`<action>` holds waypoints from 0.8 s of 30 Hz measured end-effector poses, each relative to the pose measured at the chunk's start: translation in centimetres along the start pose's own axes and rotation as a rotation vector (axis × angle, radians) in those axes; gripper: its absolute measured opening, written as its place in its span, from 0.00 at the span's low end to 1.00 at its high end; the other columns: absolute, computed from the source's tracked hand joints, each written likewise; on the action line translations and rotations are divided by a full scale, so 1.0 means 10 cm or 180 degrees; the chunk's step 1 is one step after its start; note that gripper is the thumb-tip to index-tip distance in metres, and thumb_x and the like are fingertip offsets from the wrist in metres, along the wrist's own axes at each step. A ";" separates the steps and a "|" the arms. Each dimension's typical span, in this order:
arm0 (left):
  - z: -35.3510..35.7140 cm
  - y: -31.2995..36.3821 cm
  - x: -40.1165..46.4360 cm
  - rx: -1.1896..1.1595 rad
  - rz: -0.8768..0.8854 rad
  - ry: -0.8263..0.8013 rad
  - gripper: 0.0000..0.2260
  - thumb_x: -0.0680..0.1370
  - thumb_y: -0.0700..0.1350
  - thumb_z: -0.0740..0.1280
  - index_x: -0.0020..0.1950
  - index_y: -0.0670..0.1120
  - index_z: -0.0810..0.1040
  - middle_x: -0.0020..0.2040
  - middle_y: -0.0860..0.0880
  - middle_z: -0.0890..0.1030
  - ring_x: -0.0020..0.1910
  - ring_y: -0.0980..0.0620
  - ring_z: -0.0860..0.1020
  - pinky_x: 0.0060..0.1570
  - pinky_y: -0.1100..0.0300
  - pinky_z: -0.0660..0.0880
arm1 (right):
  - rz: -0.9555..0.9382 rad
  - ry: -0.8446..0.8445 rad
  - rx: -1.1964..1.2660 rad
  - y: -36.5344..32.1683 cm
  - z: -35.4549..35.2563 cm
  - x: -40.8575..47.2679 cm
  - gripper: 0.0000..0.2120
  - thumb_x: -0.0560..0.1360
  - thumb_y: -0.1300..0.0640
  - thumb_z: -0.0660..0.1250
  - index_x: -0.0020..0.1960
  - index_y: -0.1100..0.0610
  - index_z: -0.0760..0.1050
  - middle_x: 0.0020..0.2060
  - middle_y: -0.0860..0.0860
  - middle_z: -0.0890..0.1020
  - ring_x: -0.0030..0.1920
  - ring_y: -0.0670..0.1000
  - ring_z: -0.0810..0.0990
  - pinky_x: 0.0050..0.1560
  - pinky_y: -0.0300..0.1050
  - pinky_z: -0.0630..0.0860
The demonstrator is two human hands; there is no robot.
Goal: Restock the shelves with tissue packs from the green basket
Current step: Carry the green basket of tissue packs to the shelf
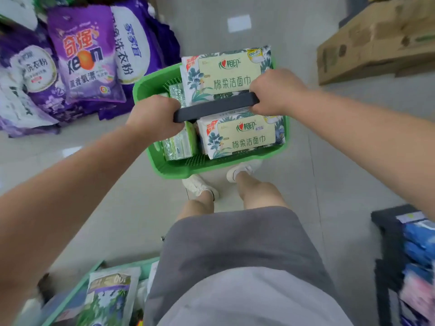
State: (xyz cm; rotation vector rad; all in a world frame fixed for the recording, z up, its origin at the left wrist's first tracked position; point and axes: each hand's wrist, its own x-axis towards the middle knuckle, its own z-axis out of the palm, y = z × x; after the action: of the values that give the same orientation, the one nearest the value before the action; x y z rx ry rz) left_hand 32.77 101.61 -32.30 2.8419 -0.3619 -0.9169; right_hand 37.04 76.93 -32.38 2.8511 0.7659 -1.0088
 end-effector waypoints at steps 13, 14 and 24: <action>-0.33 2.48 1.68 0.0952 0.1379 -0.0583 0.07 0.74 0.44 0.62 0.36 0.46 0.70 0.30 0.50 0.70 0.30 0.50 0.70 0.26 0.64 0.63 | 0.1680 0.0123 0.1197 2.08 0.72 -1.46 0.06 0.72 0.53 0.64 0.40 0.55 0.71 0.29 0.48 0.67 0.35 0.54 0.71 0.26 0.39 0.57; -0.34 2.67 1.80 0.0980 0.1466 -0.0628 0.07 0.74 0.44 0.63 0.36 0.47 0.70 0.30 0.50 0.71 0.30 0.50 0.70 0.27 0.63 0.63 | 0.1809 0.0128 0.1263 2.19 0.77 -1.56 0.06 0.72 0.53 0.64 0.40 0.55 0.72 0.29 0.48 0.67 0.35 0.54 0.71 0.26 0.39 0.57; -0.50 4.43 2.69 0.1570 0.2711 -0.1093 0.05 0.73 0.44 0.63 0.37 0.47 0.72 0.31 0.51 0.71 0.32 0.50 0.72 0.29 0.61 0.66 | 0.3095 0.0078 0.2047 2.98 1.02 -2.44 0.09 0.73 0.51 0.64 0.37 0.54 0.70 0.28 0.48 0.69 0.30 0.50 0.69 0.26 0.38 0.61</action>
State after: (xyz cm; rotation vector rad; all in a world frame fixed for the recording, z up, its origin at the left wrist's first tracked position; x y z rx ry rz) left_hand 48.64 52.05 -34.49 2.4004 -1.8632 -1.1860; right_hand 28.26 38.10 -30.02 3.0128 -1.0673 -1.1225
